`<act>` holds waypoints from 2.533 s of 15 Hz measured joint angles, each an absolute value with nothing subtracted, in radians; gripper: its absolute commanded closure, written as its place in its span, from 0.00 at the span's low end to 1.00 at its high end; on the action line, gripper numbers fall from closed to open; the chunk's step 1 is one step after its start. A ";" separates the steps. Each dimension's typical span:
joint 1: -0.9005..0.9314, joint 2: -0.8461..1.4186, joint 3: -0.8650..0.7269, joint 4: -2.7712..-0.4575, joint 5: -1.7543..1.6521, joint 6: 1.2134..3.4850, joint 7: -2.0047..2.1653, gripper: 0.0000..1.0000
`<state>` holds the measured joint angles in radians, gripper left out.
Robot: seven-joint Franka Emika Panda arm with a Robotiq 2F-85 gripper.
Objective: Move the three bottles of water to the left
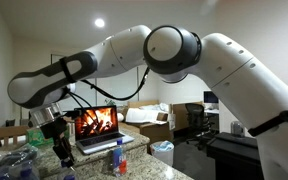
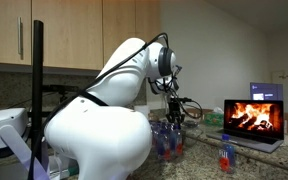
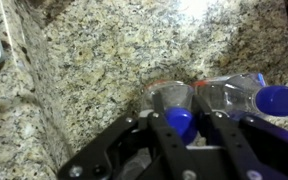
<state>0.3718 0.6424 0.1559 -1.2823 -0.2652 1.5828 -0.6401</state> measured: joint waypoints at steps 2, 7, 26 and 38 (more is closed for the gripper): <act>0.372 0.642 0.156 -1.297 -0.265 1.586 -0.640 0.85; 0.370 0.636 0.156 -1.319 -0.259 1.627 -0.640 0.85; 0.340 0.618 0.199 -1.355 -0.248 1.682 -0.640 0.01; 0.308 0.517 0.196 -1.427 -0.185 1.858 -0.600 0.00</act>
